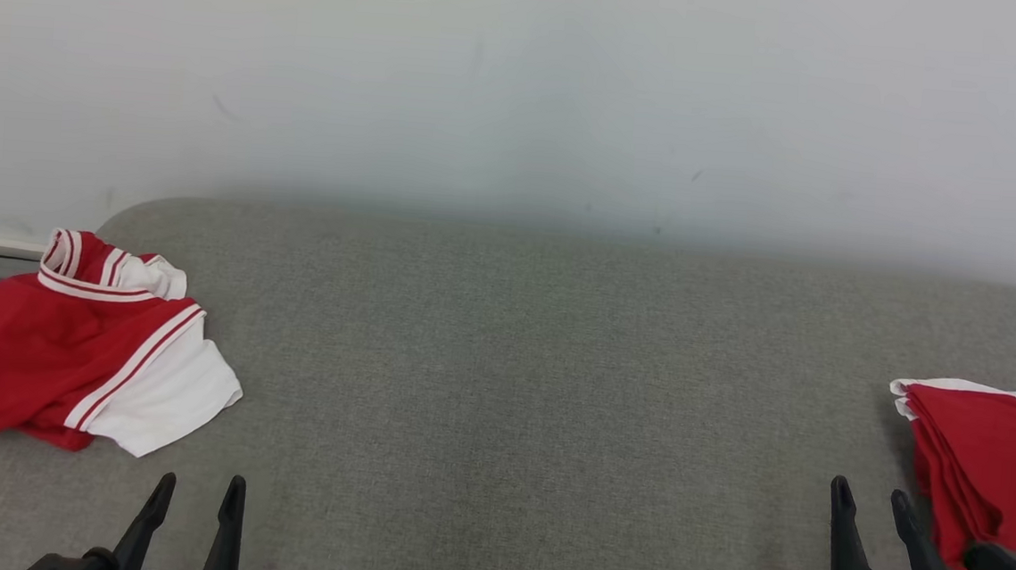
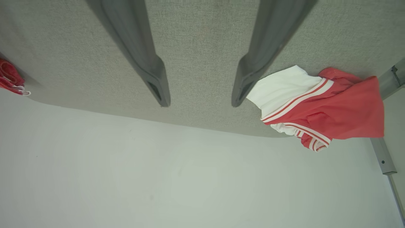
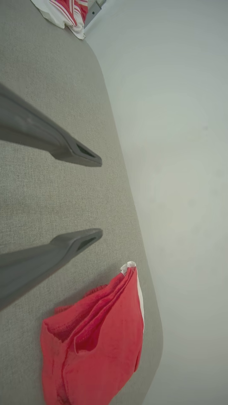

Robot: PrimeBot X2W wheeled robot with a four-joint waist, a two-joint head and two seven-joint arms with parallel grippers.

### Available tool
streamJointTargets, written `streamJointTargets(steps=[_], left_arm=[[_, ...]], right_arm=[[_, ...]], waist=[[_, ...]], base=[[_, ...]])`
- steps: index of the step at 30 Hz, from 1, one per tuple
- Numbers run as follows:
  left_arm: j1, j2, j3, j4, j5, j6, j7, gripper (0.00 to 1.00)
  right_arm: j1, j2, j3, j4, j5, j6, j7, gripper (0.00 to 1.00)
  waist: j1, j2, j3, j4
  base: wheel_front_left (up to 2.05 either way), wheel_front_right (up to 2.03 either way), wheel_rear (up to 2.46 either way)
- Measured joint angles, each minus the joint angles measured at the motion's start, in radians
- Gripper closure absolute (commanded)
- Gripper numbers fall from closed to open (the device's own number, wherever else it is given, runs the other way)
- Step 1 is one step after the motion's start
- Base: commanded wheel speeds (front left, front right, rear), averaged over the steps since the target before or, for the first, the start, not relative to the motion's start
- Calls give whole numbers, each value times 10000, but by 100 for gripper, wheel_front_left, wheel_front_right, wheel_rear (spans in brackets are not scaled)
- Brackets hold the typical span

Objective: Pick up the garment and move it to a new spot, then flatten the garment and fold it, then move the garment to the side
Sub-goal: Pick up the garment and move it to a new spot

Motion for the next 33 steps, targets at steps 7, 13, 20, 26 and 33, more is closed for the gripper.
streamJointTargets(steps=[7, 13, 20, 26, 33], left_arm=[[-21, -25, -29, -38, 115, 0, 104, 0], [32, 77, 161, -128, 176, 2, 134, 0], [110, 140, 383, -230, 274, 2, 221, 0], [568, 228, 897, -439, 278, 2, 221, 0], [1081, -221, 1716, -571, 410, 2, 127, 0]], right_arm=[[92, 104, 104, -58, 6, 0, -4, 0], [113, 221, 326, -40, 6, 13, 8, 0], [42, 374, 654, 119, 4, 56, 96, 0], [-209, 412, 945, 75, -79, 132, 272, 0], [-1313, 407, 1361, 318, -326, 359, 564, 0]], waist=[[0, 0, 5, 651], [0, 0, 11, 1410], [0, 0, 14, 2385], [-1, 0, 84, 3242], [0, 1, 480, 4029]], base=[[0, 0, 0], [0, 0, 0], [0, 0, 0], [0, 0, 0], [0, 0, 0]])
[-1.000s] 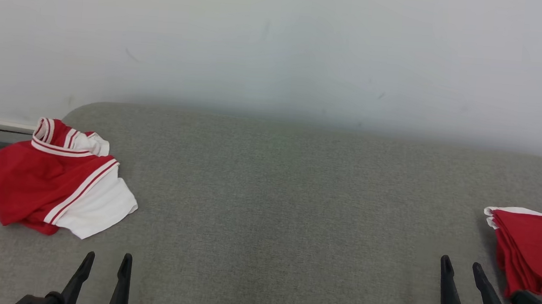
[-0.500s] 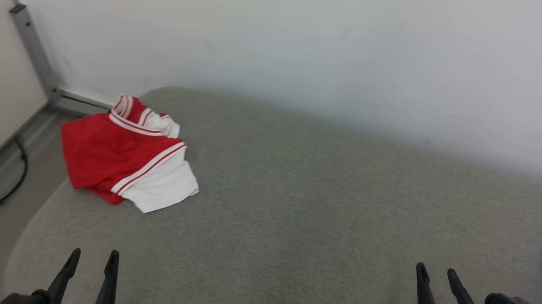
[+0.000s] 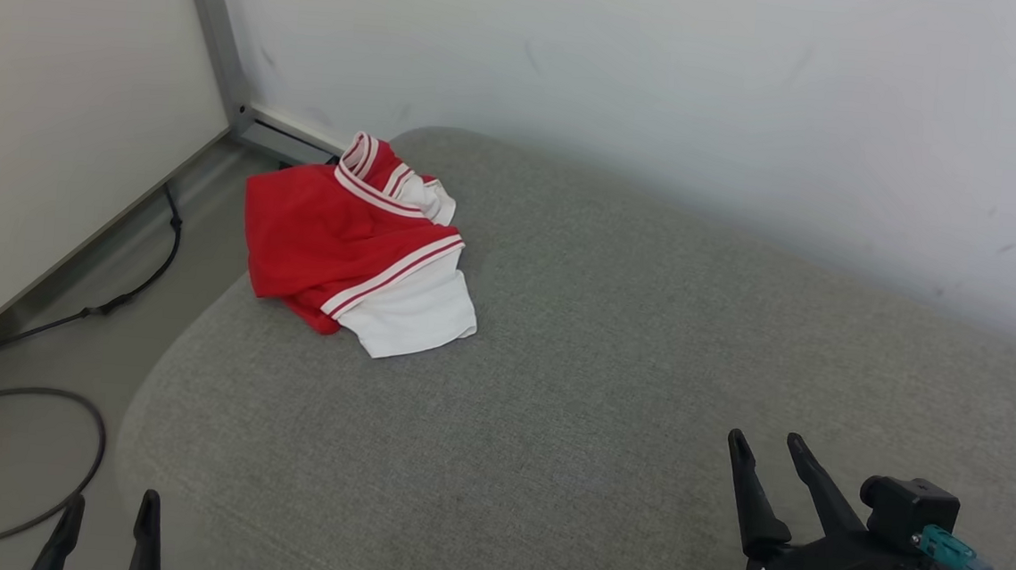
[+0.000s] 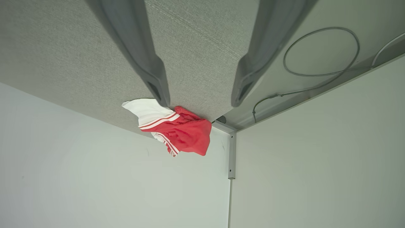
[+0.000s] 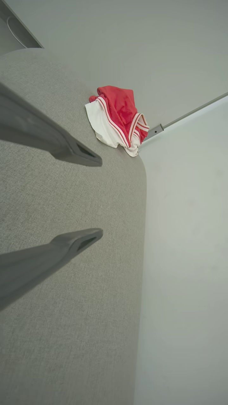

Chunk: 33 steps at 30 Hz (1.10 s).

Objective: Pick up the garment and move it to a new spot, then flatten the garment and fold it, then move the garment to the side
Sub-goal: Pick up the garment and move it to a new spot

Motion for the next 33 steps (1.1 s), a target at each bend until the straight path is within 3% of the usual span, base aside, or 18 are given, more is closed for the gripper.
streamJointTargets(steps=[10, 16, 20, 27, 33], left_arm=[[27, -548, 552, -71, 594, 0, -10, 0], [-213, -598, 127, 82, 642, -4, 199, 0], [-1241, -614, -52, 683, 81, -374, 851, 0], [-3652, -1369, -449, 2715, -959, -642, 2786, 0], [-5869, -1737, -685, 4474, -1047, -546, 4328, 0]], right_arm=[[-161, -8, 84, 297, -13, 123, 59, 0], [-142, -13, 90, 357, -15, 127, 50, 0], [-93, -56, 86, 153, -59, 125, 52, 0], [-99, -487, 69, -541, -313, 123, 201, 0], [88, -911, -19, -1383, -562, 19, 326, 0]], waist=[[0, 0, 209, 205], [-1, -1, 214, 162], [-1, 0, 327, 148], [1, 0, 830, 118], [1, 0, 1402, 57]], base=[[0, 0, 0], [0, 0, 0], [0, 0, 0], [0, 0, 0], [0, 0, 0]])
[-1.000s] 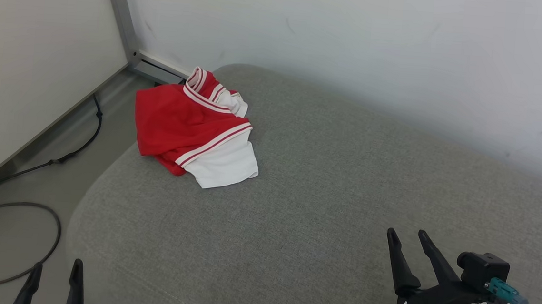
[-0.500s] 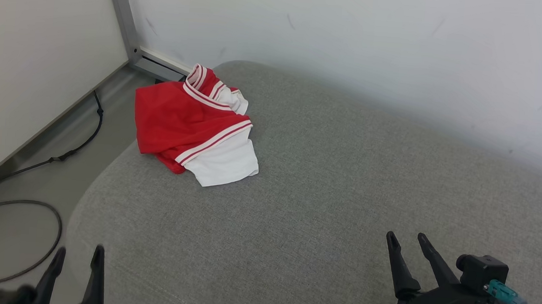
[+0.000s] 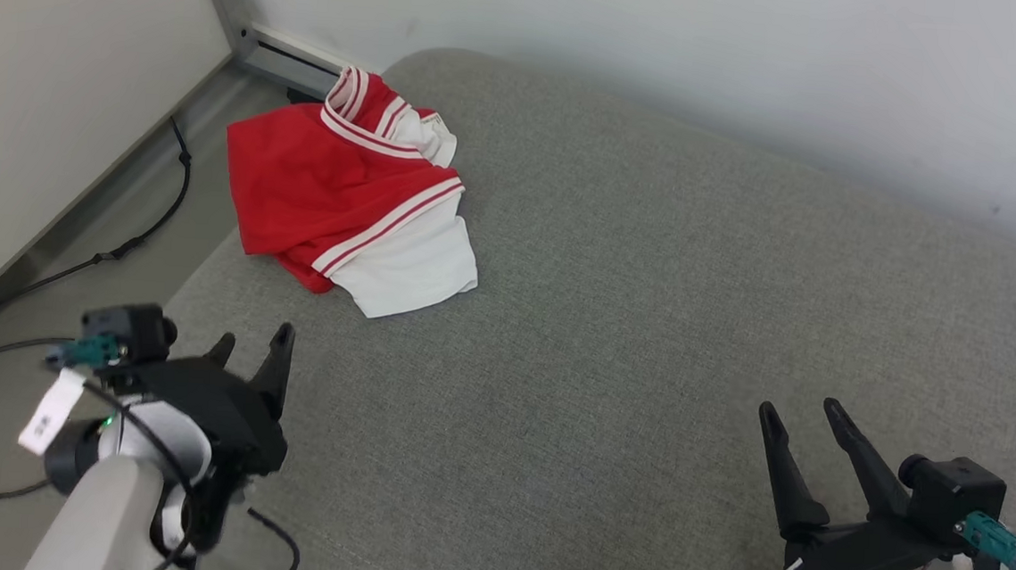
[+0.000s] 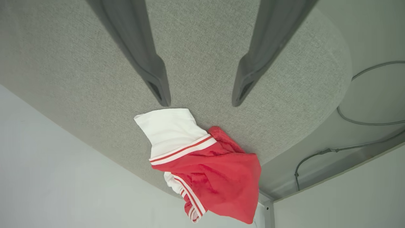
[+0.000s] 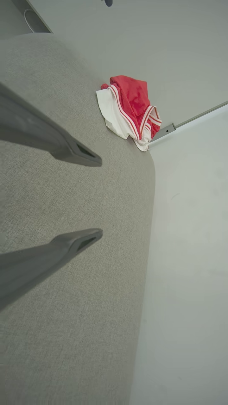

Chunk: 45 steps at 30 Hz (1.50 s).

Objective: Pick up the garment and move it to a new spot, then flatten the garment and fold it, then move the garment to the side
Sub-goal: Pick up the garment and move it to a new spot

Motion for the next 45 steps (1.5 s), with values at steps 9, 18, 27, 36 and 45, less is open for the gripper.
streamJointTargets(steps=[9, 18, 27, 36, 45], left_arm=[[-1719, 290, 316, 1360, -48, 96, 1225, 0], [-3010, 1062, 627, 2138, -159, -75, 2309, 0], [-3457, 1666, 792, 2602, -159, -82, 2989, 0], [-4167, 1597, 894, 3450, 150, 360, 2936, 0], [-4200, 1452, 1016, 4309, 328, 454, 2792, 64]], right_arm=[[157, -447, 278, -1097, -543, -88, 591, 0], [134, -857, 424, -2242, -1032, -161, 1151, 0], [169, -1191, 339, -3417, -1166, -284, 1666, 0], [213, -1526, -86, -4010, -1231, -439, 1958, 0], [220, -1590, -111, -4282, -1233, -470, 2266, 0]], waist=[[0, 0, 757, -371], [-1, 0, 1407, -1418], [-2, 0, 2063, -2563], [0, 1, 2986, -3111], [-1, 0, 3042, -3051]], base=[[0, 0, 0], [0, 0, 0], [0, 0, 0], [0, 0, 0], [0, 0, 0]])
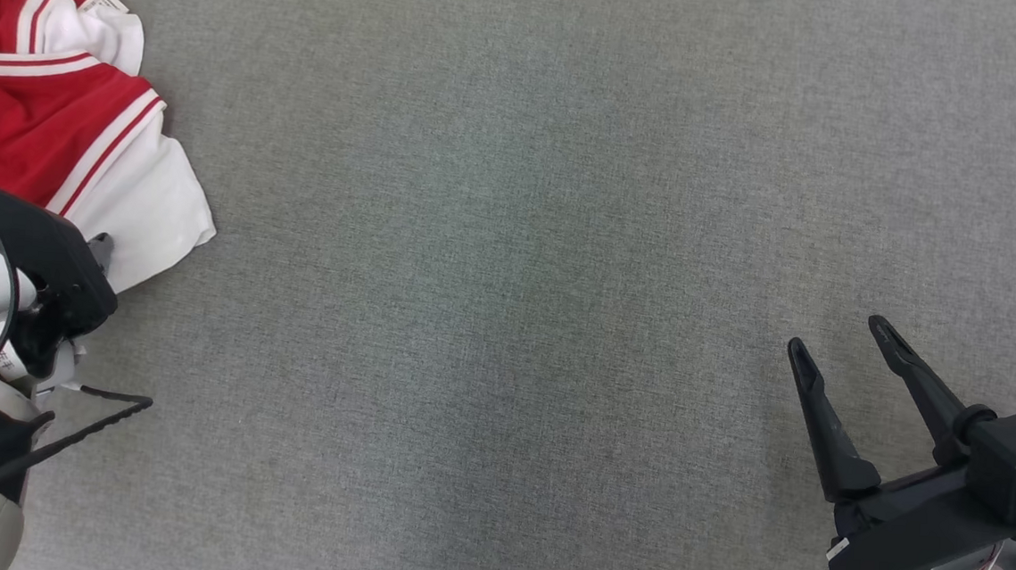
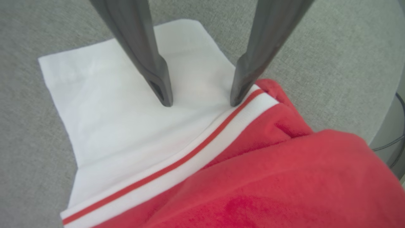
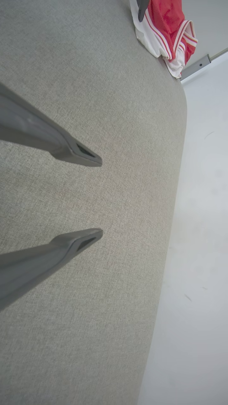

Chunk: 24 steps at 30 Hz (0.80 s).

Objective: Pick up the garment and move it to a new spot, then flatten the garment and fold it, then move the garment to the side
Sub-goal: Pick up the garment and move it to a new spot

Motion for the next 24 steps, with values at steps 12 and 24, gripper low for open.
streamJointTargets(steps=[12, 24], left_arm=[[2, -128, 23, 466, 322, 81, -428, 100], [-381, -351, 31, 328, 499, 82, -1028, 100]], right_arm=[[36, -38, 121, -245, -69, -42, 374, 0], [132, -10, 171, -130, -71, -58, 539, 0]], waist=[[0, 0, -334, 155], [0, 0, -431, 202]], base=[[0, 0, 0], [0, 0, 0]])
